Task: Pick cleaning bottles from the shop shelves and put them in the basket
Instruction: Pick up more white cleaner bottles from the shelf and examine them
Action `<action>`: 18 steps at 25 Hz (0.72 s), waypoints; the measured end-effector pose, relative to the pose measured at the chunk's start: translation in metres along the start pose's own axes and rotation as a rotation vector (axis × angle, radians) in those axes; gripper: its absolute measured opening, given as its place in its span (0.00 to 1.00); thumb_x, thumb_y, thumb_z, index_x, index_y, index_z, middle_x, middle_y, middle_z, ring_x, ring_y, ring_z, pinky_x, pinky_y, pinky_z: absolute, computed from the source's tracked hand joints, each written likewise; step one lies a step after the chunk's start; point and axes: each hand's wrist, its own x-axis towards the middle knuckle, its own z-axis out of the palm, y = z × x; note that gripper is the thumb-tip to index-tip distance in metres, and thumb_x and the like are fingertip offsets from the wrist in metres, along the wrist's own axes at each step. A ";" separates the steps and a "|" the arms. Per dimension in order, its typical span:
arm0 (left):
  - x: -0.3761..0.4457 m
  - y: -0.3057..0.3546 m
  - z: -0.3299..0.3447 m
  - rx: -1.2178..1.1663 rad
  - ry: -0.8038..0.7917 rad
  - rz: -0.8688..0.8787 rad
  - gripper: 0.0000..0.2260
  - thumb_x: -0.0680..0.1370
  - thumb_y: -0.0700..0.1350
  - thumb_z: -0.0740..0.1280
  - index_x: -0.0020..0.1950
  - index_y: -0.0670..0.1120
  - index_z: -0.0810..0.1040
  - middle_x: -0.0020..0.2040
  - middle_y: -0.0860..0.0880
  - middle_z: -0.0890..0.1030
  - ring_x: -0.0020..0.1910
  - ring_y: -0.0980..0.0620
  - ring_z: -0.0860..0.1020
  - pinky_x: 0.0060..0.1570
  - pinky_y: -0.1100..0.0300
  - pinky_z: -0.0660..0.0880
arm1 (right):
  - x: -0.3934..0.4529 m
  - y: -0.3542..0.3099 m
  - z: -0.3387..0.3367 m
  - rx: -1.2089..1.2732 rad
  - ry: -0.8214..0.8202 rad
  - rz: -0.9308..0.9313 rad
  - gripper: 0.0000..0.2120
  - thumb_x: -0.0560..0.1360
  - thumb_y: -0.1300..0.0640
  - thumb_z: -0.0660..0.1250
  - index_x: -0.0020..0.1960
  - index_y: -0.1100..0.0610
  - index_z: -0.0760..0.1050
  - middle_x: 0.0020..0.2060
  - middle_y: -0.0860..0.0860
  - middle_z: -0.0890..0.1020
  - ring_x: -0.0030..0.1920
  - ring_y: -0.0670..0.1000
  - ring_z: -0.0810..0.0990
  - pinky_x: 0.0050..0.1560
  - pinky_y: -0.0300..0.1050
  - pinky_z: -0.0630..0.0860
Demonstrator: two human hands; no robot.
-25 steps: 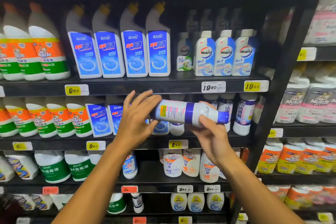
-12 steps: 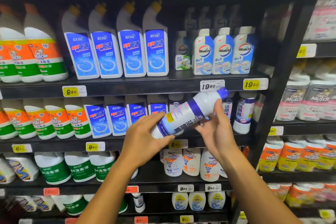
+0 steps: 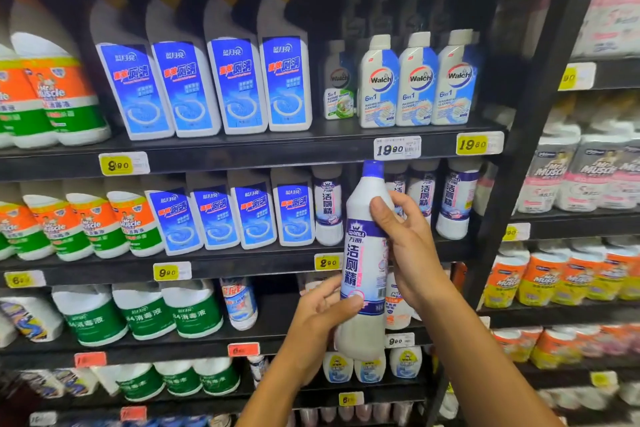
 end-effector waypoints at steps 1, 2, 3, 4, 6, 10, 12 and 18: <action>-0.001 -0.004 0.002 -0.003 -0.003 -0.034 0.25 0.70 0.54 0.77 0.64 0.47 0.80 0.60 0.41 0.83 0.58 0.45 0.82 0.52 0.57 0.78 | 0.000 0.003 0.000 -0.005 0.016 0.019 0.23 0.66 0.48 0.73 0.57 0.54 0.73 0.40 0.49 0.87 0.38 0.47 0.85 0.36 0.41 0.81; -0.001 -0.006 0.004 -0.004 -0.005 -0.067 0.25 0.70 0.56 0.76 0.63 0.47 0.80 0.60 0.42 0.83 0.57 0.46 0.82 0.51 0.57 0.79 | 0.000 0.005 0.000 -0.013 0.032 0.033 0.22 0.66 0.48 0.73 0.56 0.53 0.72 0.39 0.49 0.87 0.37 0.47 0.85 0.36 0.41 0.81; -0.002 -0.008 0.005 -0.013 -0.007 -0.095 0.25 0.70 0.57 0.76 0.63 0.47 0.80 0.60 0.42 0.83 0.58 0.47 0.82 0.51 0.56 0.79 | -0.001 0.007 0.001 -0.025 0.046 0.042 0.22 0.66 0.48 0.74 0.56 0.53 0.72 0.38 0.49 0.86 0.36 0.47 0.84 0.35 0.41 0.81; -0.002 -0.011 0.005 -0.031 -0.011 -0.113 0.24 0.71 0.57 0.75 0.63 0.46 0.80 0.61 0.42 0.82 0.59 0.46 0.81 0.53 0.56 0.78 | -0.001 0.010 0.002 -0.039 0.056 0.043 0.22 0.65 0.48 0.74 0.55 0.52 0.72 0.38 0.49 0.86 0.36 0.47 0.84 0.35 0.41 0.81; -0.002 -0.015 0.003 -0.078 -0.024 -0.123 0.23 0.74 0.53 0.72 0.64 0.43 0.79 0.63 0.41 0.81 0.61 0.45 0.80 0.56 0.54 0.77 | -0.003 0.013 0.006 -0.077 0.073 0.028 0.22 0.65 0.48 0.75 0.55 0.52 0.72 0.40 0.50 0.86 0.36 0.47 0.84 0.34 0.41 0.80; -0.006 -0.023 -0.005 -0.168 -0.037 -0.175 0.19 0.75 0.47 0.69 0.65 0.42 0.77 0.63 0.42 0.81 0.63 0.44 0.78 0.58 0.54 0.77 | -0.007 0.024 0.013 -0.154 0.124 0.002 0.21 0.64 0.47 0.75 0.52 0.49 0.72 0.39 0.48 0.86 0.35 0.46 0.85 0.32 0.39 0.79; -0.008 -0.024 -0.007 -0.203 -0.037 -0.201 0.21 0.74 0.47 0.70 0.65 0.43 0.77 0.63 0.43 0.81 0.64 0.44 0.78 0.59 0.53 0.77 | -0.009 0.030 0.017 -0.179 0.149 -0.006 0.20 0.65 0.47 0.75 0.52 0.48 0.71 0.38 0.46 0.85 0.35 0.46 0.85 0.31 0.38 0.79; -0.020 -0.018 -0.027 -0.231 -0.077 -0.244 0.22 0.69 0.53 0.77 0.60 0.48 0.83 0.60 0.44 0.83 0.58 0.48 0.82 0.55 0.54 0.79 | -0.012 0.042 0.020 -0.132 0.139 0.132 0.21 0.68 0.46 0.74 0.55 0.54 0.75 0.42 0.52 0.86 0.38 0.49 0.86 0.34 0.41 0.80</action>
